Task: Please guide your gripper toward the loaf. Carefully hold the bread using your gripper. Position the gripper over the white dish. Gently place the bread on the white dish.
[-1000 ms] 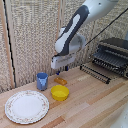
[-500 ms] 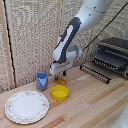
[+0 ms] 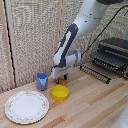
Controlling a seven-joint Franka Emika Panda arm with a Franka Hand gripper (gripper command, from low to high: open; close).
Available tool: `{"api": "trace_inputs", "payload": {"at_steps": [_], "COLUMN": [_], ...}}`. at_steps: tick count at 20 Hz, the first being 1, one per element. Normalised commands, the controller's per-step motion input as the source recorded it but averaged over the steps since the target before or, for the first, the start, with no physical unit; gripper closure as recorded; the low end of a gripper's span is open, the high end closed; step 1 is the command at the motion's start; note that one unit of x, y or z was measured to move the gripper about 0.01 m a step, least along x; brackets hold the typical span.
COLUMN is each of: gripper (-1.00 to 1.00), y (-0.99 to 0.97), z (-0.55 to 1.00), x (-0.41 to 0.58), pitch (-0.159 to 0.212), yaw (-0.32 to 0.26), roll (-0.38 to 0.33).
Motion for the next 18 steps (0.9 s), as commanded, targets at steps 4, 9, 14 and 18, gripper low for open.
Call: {"api": "trace_inputs", "payload": {"at_steps": [4, 9, 14, 18], "gripper": [1.0, 1.0, 1.0, 1.0], "y": [0.0, 0.0, 0.0, 0.0], "z": [-0.01, 0.05, 0.12, 0.49], "x": [0.151, 0.001, -0.023, -0.034], "pitch": [0.009, 0.0, 0.0, 0.011], "yaw": [0.014, 0.0, -0.022, -0.086], "roll": [-0.015, -0.002, 0.0, 0.047]}}
